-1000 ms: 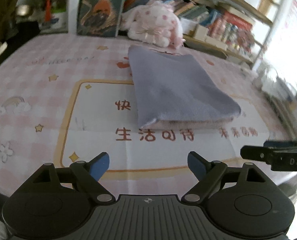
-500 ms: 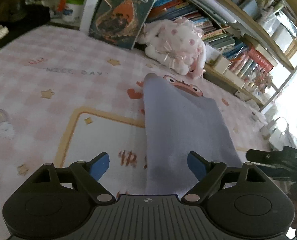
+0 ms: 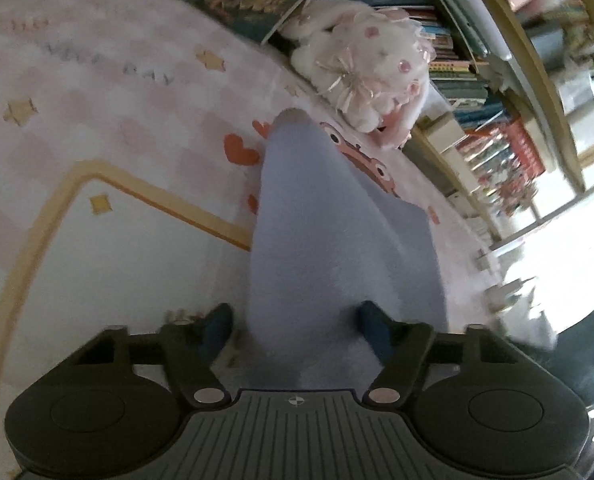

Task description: Fold clothes

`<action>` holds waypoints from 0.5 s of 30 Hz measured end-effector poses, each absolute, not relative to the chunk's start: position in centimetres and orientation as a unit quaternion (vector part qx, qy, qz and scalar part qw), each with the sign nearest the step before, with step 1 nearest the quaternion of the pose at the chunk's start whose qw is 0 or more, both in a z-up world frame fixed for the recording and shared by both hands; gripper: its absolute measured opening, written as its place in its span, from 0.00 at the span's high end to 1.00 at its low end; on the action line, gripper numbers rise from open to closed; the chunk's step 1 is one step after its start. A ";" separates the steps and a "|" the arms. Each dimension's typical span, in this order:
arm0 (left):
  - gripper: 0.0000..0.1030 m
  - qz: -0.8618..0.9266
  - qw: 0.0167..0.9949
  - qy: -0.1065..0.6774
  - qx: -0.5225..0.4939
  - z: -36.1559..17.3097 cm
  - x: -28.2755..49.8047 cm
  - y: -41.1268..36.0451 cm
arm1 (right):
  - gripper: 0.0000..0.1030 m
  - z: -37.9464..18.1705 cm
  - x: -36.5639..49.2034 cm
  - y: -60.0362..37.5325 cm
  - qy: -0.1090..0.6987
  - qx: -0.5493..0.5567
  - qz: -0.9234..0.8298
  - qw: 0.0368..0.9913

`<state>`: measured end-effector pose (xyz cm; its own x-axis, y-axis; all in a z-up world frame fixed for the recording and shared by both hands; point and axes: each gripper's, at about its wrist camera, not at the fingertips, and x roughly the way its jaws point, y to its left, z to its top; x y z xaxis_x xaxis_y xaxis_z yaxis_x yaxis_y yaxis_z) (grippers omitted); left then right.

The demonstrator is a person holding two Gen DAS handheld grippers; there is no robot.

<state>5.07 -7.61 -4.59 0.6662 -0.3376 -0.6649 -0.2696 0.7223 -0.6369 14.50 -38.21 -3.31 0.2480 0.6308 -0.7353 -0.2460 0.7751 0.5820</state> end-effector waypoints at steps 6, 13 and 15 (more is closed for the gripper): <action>0.54 0.002 0.880 0.400 -0.257 -1.9 5.7 -11.0 | 0.76 -1.5 13.8 -36.6 0.487 0.091 0.316 0.809; 0.47 0.002 0.863 0.423 -0.276 -2.5 6.3 -9.9 | 0.74 -0.7 12.2 -36.2 0.424 0.006 0.345 0.837; 0.45 -0.006 0.856 0.427 -0.290 -2.7 6.2 -9.4 | 0.63 -1.6 13.4 -37.3 0.461 0.050 0.336 0.820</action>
<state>6.24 -9.38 -2.71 0.6350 -0.2587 -0.7279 -0.2367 0.8318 -0.5021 13.44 -37.33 -1.59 0.3493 0.5969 -0.7223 -0.5055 0.7691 0.3911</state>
